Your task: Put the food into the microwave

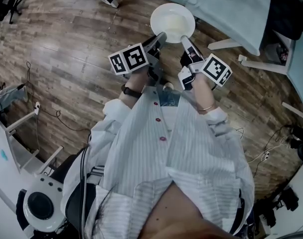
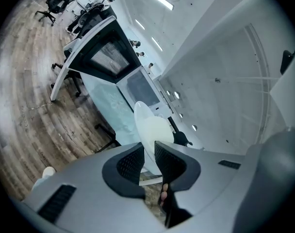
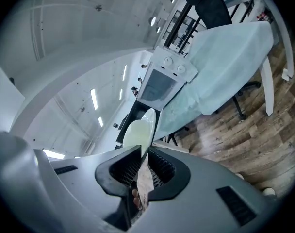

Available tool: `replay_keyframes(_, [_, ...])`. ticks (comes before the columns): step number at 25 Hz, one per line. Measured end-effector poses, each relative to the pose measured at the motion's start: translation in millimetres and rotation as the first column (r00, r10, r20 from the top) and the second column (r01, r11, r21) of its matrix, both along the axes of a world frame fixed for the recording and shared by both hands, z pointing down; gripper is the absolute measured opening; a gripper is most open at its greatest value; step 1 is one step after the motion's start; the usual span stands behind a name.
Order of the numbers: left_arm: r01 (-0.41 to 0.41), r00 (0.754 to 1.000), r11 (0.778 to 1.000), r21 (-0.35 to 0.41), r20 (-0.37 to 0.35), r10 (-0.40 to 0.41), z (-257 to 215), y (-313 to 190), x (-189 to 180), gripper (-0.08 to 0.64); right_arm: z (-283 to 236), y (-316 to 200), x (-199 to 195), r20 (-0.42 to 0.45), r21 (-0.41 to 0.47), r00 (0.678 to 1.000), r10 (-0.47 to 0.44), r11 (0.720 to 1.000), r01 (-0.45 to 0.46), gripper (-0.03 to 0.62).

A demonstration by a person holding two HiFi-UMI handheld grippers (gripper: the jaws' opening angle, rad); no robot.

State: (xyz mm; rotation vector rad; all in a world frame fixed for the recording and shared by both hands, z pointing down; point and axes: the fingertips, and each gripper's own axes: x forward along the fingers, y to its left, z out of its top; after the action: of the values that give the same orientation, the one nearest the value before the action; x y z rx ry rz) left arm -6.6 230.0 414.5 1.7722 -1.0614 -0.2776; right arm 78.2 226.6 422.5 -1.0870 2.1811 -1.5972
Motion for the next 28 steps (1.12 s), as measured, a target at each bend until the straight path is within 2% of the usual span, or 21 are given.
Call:
replay_keyframes(7, [-0.045,0.999,0.999,0.005,0.000,0.045,0.4,-76.5,-35.8,0.061,0.6,-72.9,-35.7,0.000,-0.001,0.999,0.047,0.999,-0.047,0.058])
replay_keyframes(16, [-0.117,0.993,0.993,0.028,0.005,0.117,-0.6,-88.6,-39.5,0.061,-1.5,-78.9,-39.3,-0.005,0.019,0.993,0.120,0.993,-0.120,0.058])
replay_keyframes(23, [-0.139,0.990,0.990,0.017,0.001,0.139,-3.3,-86.5,-37.3,0.061,-2.0,-73.6,-36.3,-0.008,-0.020,0.988,0.157,0.987,-0.157,0.058])
replay_keyframes(28, [-0.140,0.990,0.990,0.000,0.000,0.140,9.5,-123.9,-51.8,0.061,9.7,-112.8,-51.8,-0.001,-0.018,0.989,0.145,0.989,-0.145,0.058])
